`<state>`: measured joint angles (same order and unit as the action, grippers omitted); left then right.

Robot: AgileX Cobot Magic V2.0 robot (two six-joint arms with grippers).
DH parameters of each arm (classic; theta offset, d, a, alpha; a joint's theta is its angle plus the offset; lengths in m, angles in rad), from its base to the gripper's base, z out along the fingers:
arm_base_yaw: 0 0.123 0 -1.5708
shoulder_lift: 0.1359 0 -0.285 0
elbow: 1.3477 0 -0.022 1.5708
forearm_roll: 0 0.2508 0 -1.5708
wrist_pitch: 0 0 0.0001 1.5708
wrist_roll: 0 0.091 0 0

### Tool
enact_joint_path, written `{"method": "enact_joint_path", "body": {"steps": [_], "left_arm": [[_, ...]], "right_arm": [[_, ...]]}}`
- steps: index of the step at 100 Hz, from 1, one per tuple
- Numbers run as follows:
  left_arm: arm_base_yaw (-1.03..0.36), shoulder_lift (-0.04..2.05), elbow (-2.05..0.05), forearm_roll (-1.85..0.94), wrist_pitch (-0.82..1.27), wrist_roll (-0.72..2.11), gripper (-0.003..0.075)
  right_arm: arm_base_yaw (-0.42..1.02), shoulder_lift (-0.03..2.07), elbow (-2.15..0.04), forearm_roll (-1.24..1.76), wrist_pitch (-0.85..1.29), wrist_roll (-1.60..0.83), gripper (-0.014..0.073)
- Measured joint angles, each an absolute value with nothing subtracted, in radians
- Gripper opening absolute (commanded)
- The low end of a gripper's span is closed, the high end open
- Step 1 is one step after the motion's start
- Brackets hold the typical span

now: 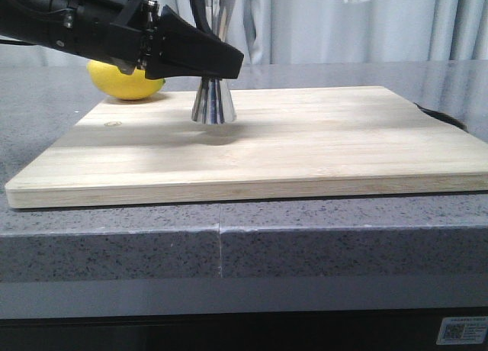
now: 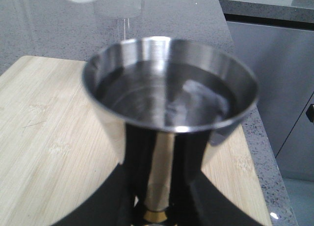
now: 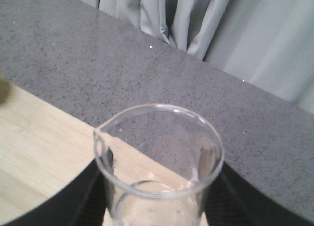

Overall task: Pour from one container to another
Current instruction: 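Lower the empty beaker onto the board's far corner with the right gripper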

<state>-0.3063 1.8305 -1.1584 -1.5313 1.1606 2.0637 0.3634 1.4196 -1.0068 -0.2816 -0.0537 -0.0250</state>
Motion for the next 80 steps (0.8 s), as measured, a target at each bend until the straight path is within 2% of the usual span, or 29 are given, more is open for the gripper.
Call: {"method": "enact_joint_path", "body": {"steps": [26, 63, 80], "left_arm": [[-0.306, 1.830, -1.158, -1.527, 1.161, 2.064, -0.0019], [-0.306, 1.830, -1.158, -1.527, 1.161, 2.064, -0.0019], [-0.306, 1.830, -1.158, -1.527, 1.161, 2.064, -0.0019]], "right_arm": [[0.363, 1.382, -0.897, -0.279, -0.161, -0.025, 0.0246], [0.313, 1.382, -0.712, -0.251, -0.448, -0.025, 0.0245], [0.279, 1.382, -0.633, -0.227, -0.575, -0.025, 0.0205]]}}
